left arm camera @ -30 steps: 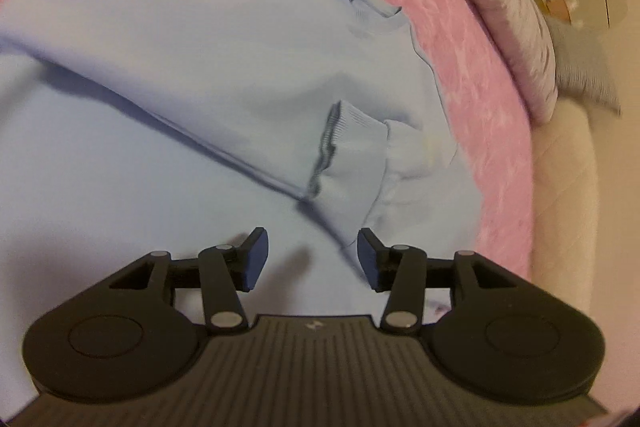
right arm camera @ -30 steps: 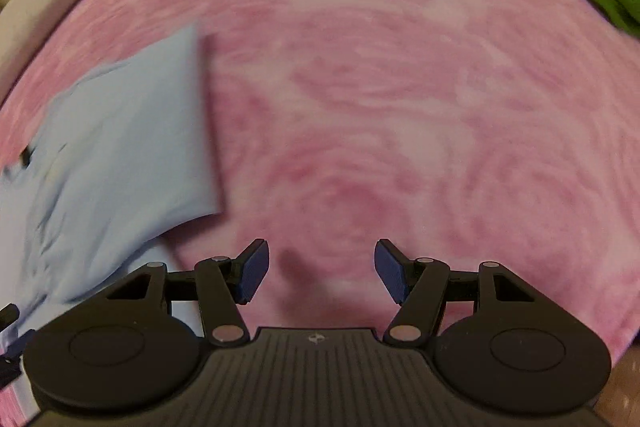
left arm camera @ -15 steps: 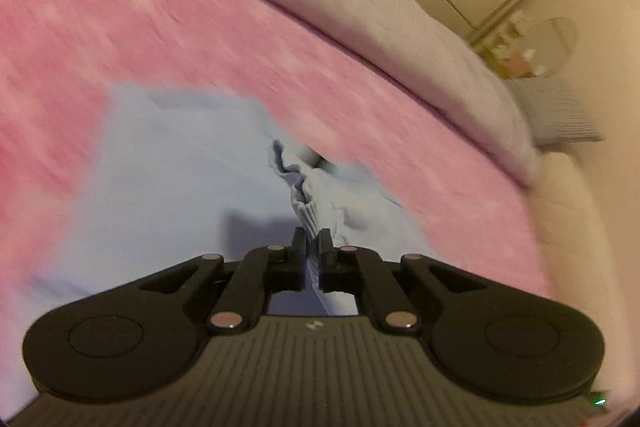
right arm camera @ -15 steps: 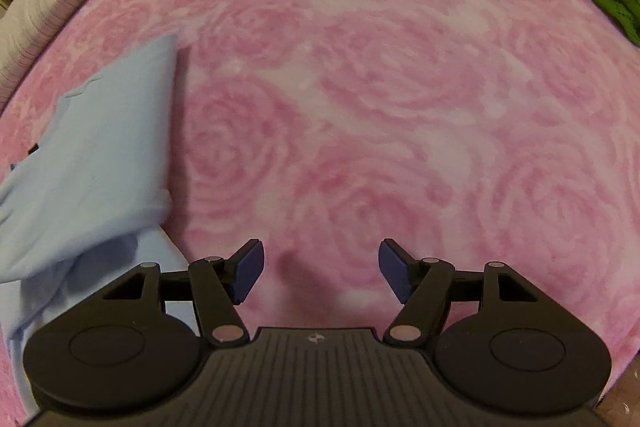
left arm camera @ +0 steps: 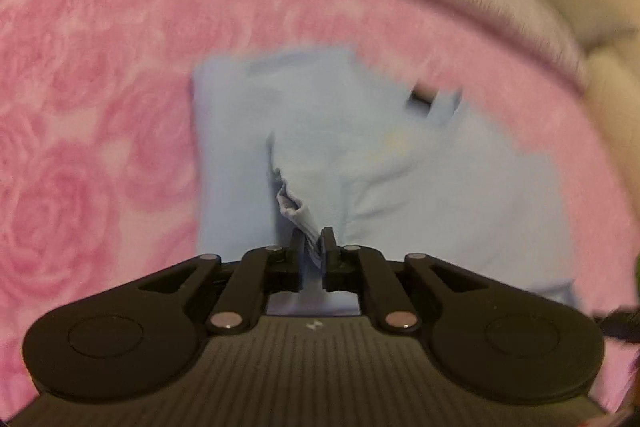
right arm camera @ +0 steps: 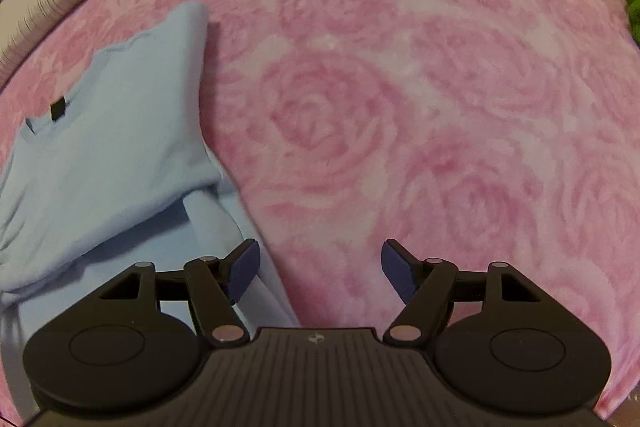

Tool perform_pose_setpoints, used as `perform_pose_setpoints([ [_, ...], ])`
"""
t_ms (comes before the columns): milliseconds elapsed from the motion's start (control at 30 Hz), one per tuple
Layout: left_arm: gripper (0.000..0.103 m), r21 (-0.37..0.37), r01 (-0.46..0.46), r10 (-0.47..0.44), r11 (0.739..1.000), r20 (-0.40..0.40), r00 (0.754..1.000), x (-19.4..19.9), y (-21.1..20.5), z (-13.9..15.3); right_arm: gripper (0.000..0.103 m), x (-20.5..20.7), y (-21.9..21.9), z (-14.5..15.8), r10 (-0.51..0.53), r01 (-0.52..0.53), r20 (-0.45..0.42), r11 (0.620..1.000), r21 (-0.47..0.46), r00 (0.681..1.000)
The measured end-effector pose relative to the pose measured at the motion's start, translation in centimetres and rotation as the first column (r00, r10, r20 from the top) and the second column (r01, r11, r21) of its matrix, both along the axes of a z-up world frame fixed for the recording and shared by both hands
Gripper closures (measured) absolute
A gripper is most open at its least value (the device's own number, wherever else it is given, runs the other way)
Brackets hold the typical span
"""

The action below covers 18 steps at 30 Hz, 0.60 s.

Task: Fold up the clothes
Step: 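Grasp the folded side edge with the left gripper and tuck it inward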

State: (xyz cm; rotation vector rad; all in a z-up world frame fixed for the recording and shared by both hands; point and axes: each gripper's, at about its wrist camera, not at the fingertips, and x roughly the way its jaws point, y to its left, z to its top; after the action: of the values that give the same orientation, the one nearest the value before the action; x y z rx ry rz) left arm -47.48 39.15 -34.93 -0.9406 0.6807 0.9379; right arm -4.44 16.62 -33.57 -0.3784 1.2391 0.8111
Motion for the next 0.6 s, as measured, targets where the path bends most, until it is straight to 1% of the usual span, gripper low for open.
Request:
perform_pose_setpoints([
  [67, 0.091, -0.003, 0.019, -0.019, 1.000, 0.001, 1.000, -0.5, 0.1, 0.1, 0.033, -0.8, -0.3, 0.2, -0.006, 0.006, 0.022, 1.000, -0.008, 1.000],
  [100, 0.091, -0.007, 0.015, -0.015, 1.000, 0.001, 1.000, -1.0, 0.0, 0.8, 0.032, -1.1, -0.4, 0.3, -0.009, 0.010, 0.034, 1.000, -0.009, 0.999],
  [167, 0.090, -0.015, 0.003, -0.003, 1.000, -0.002, 1.000, -2.0, -0.3, 2.4, 0.032, -1.7, -1.1, 1.1, -0.016, 0.015, 0.060, 1.000, 0.019, 0.998],
  [233, 0.090, -0.022, -0.009, 0.009, 1.000, -0.006, 1.000, -3.1, -0.5, 4.0, 0.031, -2.2, -1.6, 1.8, -0.014, 0.011, 0.058, 0.999, 0.042, 0.998],
  [300, 0.090, -0.052, -0.016, 0.018, 0.999, 0.045, 0.999, -3.4, -1.2, 5.3, 0.031, -2.8, -2.1, 2.5, -0.008, 0.004, 0.058, 0.998, 0.066, 0.998],
  [400, 0.089, 0.003, 0.034, -0.034, 0.999, 0.035, 0.999, -1.5, -2.1, 5.7, 0.031, -4.0, -1.7, 2.8, 0.072, -0.082, 0.097, 0.991, 0.106, 0.993],
  [433, 0.087, 0.019, 0.048, -0.048, 0.999, 0.016, 0.999, -0.8, -2.2, 5.0, 0.031, -4.3, -1.5, 2.8, 0.095, -0.109, 0.118, 0.987, 0.118, 0.988],
  [500, 0.086, 0.050, 0.075, -0.073, 0.996, -0.027, 0.997, 0.7, -2.2, 3.5, 0.031, -4.4, -1.0, 1.8, 0.139, -0.164, 0.166, 0.976, 0.146, 0.976],
  [600, 0.086, 0.094, 0.117, -0.109, 0.989, -0.094, 0.990, 2.8, -2.2, 1.1, 0.031, -4.1, -0.7, -0.3, 0.189, -0.230, 0.231, 0.959, 0.166, 0.954],
])
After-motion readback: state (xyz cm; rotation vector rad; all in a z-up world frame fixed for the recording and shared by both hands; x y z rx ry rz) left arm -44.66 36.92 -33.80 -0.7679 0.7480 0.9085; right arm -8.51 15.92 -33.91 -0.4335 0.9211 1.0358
